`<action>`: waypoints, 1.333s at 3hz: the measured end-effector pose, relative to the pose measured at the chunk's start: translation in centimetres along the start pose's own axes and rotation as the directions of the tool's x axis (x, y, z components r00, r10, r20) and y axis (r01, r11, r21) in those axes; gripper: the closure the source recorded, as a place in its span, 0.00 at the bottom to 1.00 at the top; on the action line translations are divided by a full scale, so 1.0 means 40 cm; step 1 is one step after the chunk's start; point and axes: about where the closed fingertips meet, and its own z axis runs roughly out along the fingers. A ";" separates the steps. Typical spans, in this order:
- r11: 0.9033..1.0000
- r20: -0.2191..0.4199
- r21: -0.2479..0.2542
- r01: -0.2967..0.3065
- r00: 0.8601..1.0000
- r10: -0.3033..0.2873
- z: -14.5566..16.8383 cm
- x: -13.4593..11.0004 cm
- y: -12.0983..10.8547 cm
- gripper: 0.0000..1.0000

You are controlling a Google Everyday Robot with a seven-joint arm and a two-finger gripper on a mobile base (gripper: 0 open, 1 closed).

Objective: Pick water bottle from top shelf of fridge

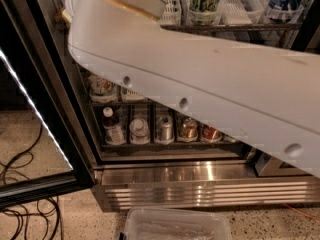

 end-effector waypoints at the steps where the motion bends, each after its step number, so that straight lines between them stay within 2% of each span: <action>1: 0.999 0.036 0.050 -0.003 0.999 0.001 0.034 -0.025 -0.019 0.26; 2: 0.996 0.083 0.086 -0.012 0.997 0.005 0.042 -0.064 -0.028 0.26; 3: 0.996 0.149 0.092 -0.016 0.989 0.002 0.019 -0.130 -0.012 0.26; 4: 0.997 0.201 0.068 -0.019 0.979 0.005 -0.005 -0.187 0.023 0.26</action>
Offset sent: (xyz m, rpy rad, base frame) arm 0.0298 0.0179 0.0329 0.0801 -0.1568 -0.0476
